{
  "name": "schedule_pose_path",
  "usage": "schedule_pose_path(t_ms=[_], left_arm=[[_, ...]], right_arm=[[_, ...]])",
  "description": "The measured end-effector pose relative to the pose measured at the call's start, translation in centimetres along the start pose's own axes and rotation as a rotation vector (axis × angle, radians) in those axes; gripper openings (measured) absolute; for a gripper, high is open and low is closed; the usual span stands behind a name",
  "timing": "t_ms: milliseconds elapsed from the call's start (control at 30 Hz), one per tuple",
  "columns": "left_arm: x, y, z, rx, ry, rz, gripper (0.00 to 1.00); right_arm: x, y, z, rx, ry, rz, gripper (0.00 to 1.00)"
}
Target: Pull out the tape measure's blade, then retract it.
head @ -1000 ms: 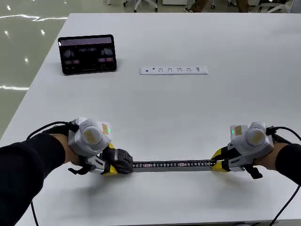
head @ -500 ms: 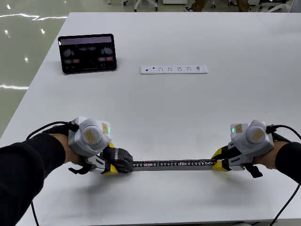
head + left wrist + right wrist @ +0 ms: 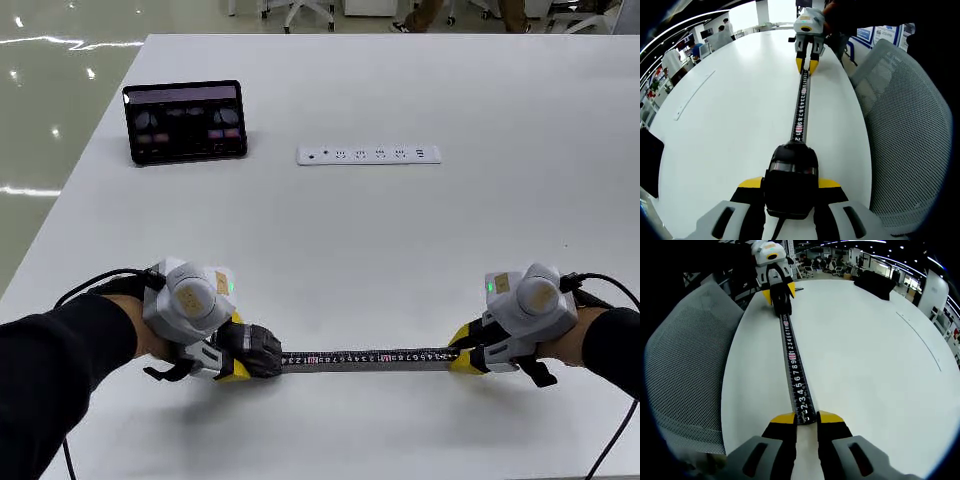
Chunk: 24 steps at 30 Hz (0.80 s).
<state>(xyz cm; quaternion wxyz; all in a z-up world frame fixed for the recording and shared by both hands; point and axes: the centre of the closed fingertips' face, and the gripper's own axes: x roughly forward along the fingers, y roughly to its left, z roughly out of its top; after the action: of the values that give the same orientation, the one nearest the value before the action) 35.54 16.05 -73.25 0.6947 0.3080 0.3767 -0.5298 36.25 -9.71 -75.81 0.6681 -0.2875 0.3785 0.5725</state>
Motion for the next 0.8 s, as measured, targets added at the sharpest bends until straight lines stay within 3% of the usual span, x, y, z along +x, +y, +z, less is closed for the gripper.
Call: schedule_pose_path(t_ms=[100, 533, 633, 700, 767, 800], left_arm=[[0.0, 0.0, 0.0, -0.007, -0.006, -0.001, 0.33], [-0.1, 0.1, 0.0, 0.008, 0.000, -0.008, 0.34], [-0.1, 0.2, 0.1, -0.018, -0.027, 0.001, 0.34], [-0.5, 0.3, -0.4, -0.024, -0.018, 0.006, 0.34], [-1.0, 1.0, -0.9, 0.003, -0.003, 0.049, 0.36], [-1.5, 1.9, -0.3, -0.019, -0.056, 0.109, 0.42]], right_arm=[[0.1, 0.1, 0.0, -0.036, 0.025, -0.009, 0.11], [0.3, 0.0, 0.1, -0.054, 0.111, 0.011, 0.11], [0.2, 0.0, 0.0, -0.012, 0.095, 0.016, 0.12], [0.2, 0.2, 0.0, -0.008, 0.081, 0.000, 0.12], [0.1, 0.0, -0.1, -0.033, 0.080, -0.046, 0.13], [-0.1, 0.0, 0.0, -0.074, 0.074, -0.069, 0.13]])
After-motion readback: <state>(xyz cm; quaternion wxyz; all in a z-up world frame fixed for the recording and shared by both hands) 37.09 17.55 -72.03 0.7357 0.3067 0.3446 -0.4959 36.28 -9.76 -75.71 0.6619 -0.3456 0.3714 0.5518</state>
